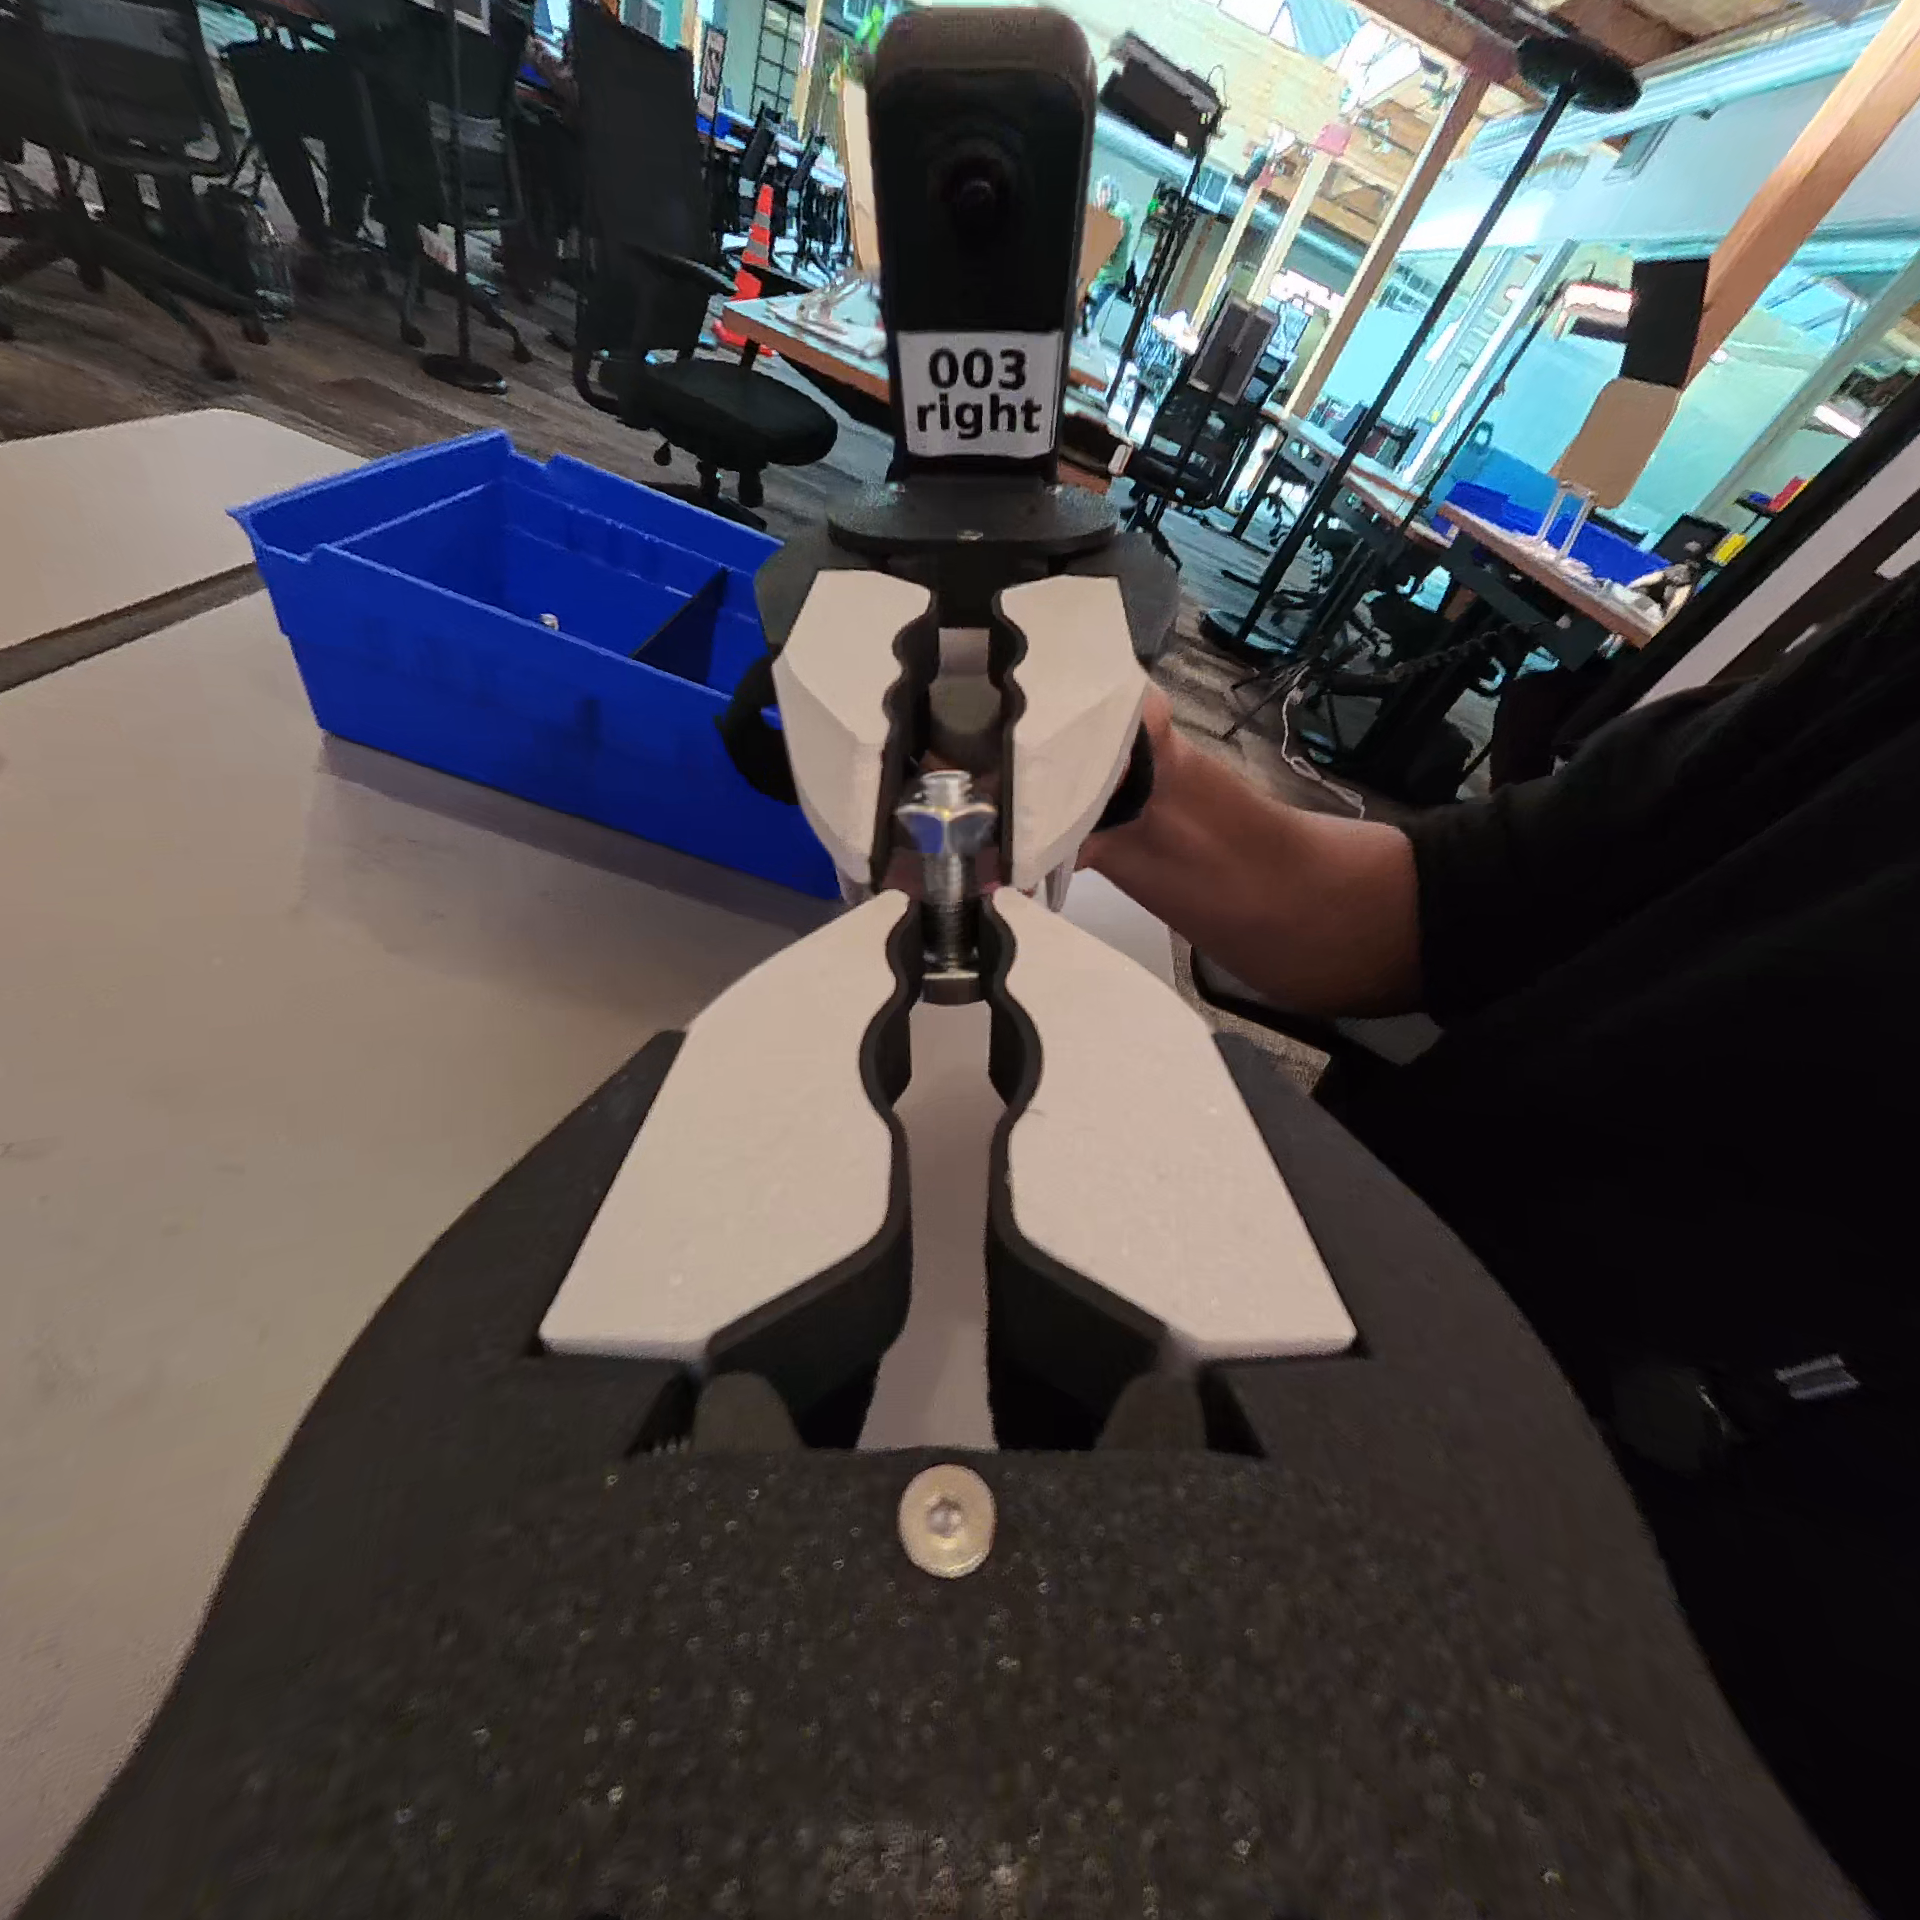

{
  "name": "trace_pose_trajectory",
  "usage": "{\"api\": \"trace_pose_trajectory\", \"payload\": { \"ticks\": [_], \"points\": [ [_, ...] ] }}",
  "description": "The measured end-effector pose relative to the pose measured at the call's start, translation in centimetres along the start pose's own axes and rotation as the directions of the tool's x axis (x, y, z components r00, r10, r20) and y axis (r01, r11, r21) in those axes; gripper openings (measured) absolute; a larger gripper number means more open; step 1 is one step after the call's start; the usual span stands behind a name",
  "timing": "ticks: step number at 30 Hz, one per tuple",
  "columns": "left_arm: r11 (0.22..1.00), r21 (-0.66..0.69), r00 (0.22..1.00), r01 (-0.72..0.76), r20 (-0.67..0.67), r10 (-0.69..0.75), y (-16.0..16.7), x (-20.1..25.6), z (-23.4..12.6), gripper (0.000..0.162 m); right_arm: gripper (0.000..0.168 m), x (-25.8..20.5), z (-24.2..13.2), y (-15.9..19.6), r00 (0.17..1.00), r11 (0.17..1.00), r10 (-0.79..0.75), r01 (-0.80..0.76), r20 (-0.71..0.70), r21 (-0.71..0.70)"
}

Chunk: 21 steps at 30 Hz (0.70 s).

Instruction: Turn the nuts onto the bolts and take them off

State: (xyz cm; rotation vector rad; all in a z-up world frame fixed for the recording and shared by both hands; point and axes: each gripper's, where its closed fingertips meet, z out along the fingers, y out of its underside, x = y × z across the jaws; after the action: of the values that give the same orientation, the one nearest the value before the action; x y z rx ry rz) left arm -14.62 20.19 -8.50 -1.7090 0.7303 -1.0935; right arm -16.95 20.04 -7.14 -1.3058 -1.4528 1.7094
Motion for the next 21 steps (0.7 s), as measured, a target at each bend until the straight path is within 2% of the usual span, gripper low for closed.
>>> {"api": "trace_pose_trajectory", "payload": {
  "ticks": [3, 8, 10, 14, 17, 21],
  "points": [
    [0.999, 0.038, 1.0, 0.02, 0.002, -0.02, -0.6, -0.3, -0.6, 0.008, 0.023, 0.2, -0.5, -0.6, 0.998, 0.998, 0.057, -0.057, 0.002, 0.031],
    [0.998, 0.057, 0.999, 0.023, 0.043, -0.025, -0.8, -1.1, -1.0, 0.008, 0.045, 0.3, -1.2, -1.7, 0.988, 0.973, 0.153, -0.15, -0.002, 0.173],
    [0.997, 0.069, 0.998, 0.033, 0.052, -0.036, -0.8, -1.4, -1.0, 0.008, 0.049, -0.4, -0.7, -1.5, 0.984, 0.966, 0.173, -0.176, 0.032, 0.188],
    [0.995, 0.072, 0.997, 0.062, 0.036, -0.065, -0.4, -1.6, -0.3, 0.008, 0.07, -0.5, 1.3, -1.1, 0.984, 0.965, 0.173, -0.176, 0.031, 0.196],
    [0.999, 0.038, 0.997, 0.039, 0.058, -0.041, 0.1, -1.6, 0.1, 0.008, 0.075, -0.2, 1.9, -1.8, 0.989, 0.962, 0.145, -0.145, 0.018, 0.231],
    [0.997, 0.068, 0.997, 0.028, 0.075, -0.033, -0.7, -1.7, -1.0, 0.008, 0.074, 0.8, 0.1, -1.8, 0.987, 0.959, 0.155, -0.143, -0.03, 0.245]
  ]
}}
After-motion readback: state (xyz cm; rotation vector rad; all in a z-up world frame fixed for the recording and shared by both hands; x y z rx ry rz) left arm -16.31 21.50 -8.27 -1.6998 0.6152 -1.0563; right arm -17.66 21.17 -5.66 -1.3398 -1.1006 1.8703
